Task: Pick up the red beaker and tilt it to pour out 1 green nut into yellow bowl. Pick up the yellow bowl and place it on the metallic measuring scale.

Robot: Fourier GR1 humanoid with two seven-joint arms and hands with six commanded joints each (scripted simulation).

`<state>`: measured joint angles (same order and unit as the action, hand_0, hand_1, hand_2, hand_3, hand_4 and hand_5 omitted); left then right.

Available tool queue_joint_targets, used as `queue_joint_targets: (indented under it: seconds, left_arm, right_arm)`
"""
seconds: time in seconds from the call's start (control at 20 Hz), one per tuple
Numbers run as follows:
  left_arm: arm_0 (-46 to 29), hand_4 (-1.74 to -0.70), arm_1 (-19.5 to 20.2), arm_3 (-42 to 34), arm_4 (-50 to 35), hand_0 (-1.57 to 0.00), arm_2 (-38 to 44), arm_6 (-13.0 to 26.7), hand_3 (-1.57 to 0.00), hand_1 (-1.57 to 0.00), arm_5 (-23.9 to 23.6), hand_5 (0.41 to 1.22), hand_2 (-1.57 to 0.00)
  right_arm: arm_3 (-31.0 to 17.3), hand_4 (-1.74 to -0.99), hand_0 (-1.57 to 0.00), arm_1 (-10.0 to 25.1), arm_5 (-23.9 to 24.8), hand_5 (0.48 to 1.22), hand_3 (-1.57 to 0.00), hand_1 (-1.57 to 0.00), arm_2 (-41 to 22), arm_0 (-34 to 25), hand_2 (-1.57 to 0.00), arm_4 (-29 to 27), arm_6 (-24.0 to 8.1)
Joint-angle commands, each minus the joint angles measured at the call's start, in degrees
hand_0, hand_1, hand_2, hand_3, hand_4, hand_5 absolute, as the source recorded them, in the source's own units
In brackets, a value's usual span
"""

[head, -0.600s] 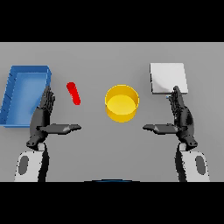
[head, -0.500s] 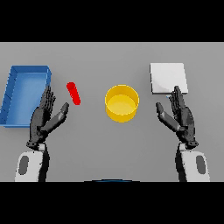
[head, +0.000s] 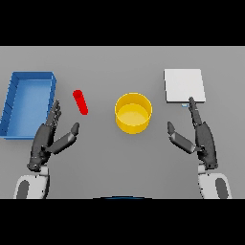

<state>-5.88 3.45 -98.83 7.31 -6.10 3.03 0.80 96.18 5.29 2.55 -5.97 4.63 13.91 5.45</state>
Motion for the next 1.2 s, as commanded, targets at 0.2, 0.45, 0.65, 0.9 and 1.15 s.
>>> queue_joint_targets:
  seconds: [0.2,0.45,0.65,0.9,1.15]
  left_arm:
    - [2.7,-1.28,-0.4,2.8,1.2,0.00,-1.1,1.3,0.00,0.00,0.6,0.691,0.00]
    - [10.4,-1.38,-0.8,12.1,1.0,0.00,1.0,0.6,0.00,0.00,0.6,0.738,0.00]
    - [15.9,-1.37,-0.9,19.7,1.8,0.00,2.9,-0.4,0.00,0.00,-0.8,0.733,0.00]
    - [21.7,-1.33,-1.2,28.8,0.7,0.00,5.5,-2.4,0.00,0.00,-0.6,0.714,0.00]
    - [27.0,-1.32,-1.2,34.4,0.9,0.00,6.7,-3.6,0.00,0.00,-1.2,0.706,0.00]
  right_arm:
    - [0.5,-1.265,0.00,-0.5,-1.5,0.680,0.00,0.00,-0.1,0.8,0.00,-2.1,0.7]
    - [1.5,-1.304,0.00,-0.8,-2.4,0.678,0.00,0.00,0.3,1.1,0.00,-3.8,1.1]
    - [1.0,-1.329,0.00,-0.6,-2.3,0.685,0.00,0.00,1.0,0.3,0.00,-4.4,0.0]
    - [1.4,-1.338,0.00,-0.5,-2.3,0.688,0.00,0.00,1.0,0.9,0.00,-4.3,-0.4]
    - [1.5,-1.331,0.00,-0.3,-2.4,0.687,0.00,0.00,1.4,0.5,0.00,-4.8,-0.2]
